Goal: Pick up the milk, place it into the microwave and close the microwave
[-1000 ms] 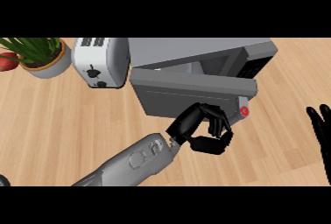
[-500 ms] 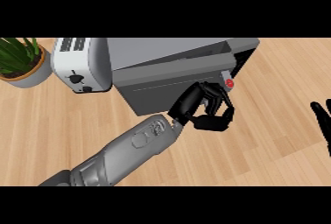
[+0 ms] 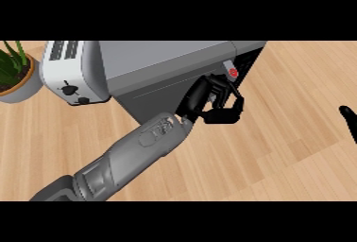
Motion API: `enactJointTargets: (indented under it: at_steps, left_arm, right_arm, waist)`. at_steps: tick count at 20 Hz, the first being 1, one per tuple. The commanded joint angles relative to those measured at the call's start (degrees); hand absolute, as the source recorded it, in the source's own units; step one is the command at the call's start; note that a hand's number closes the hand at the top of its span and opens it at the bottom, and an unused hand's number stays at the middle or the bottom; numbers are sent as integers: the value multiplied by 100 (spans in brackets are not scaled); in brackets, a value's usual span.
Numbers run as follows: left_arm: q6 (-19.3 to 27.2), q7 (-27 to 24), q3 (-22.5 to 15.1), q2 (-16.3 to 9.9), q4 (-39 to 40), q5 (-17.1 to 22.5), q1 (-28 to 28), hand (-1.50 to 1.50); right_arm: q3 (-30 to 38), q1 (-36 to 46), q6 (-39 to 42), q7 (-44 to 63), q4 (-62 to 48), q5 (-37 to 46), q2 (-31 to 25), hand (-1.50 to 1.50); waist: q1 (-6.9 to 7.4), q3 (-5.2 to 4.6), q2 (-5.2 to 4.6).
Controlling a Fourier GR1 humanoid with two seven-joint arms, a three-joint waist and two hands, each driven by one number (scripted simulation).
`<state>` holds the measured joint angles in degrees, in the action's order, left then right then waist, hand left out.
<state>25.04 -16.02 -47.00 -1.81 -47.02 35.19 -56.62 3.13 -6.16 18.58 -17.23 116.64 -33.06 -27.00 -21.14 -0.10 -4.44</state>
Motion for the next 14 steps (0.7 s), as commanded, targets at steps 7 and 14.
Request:
enactJointTargets:
  at_steps: [7, 14]
  left_arm:
    - [227, -99, 21, 169, 183, 270, -578, 150]
    - [437, -179, -90, 165, 175, 382, -512, 150]
  right_arm:
    - [236, 203, 57, 255, -20, -291, -295, -150]
    - [413, 360, 64, 401, 7, -398, -515, -150]
  waist:
    - [-288, 14, -50]
    - [-365, 8, -64]
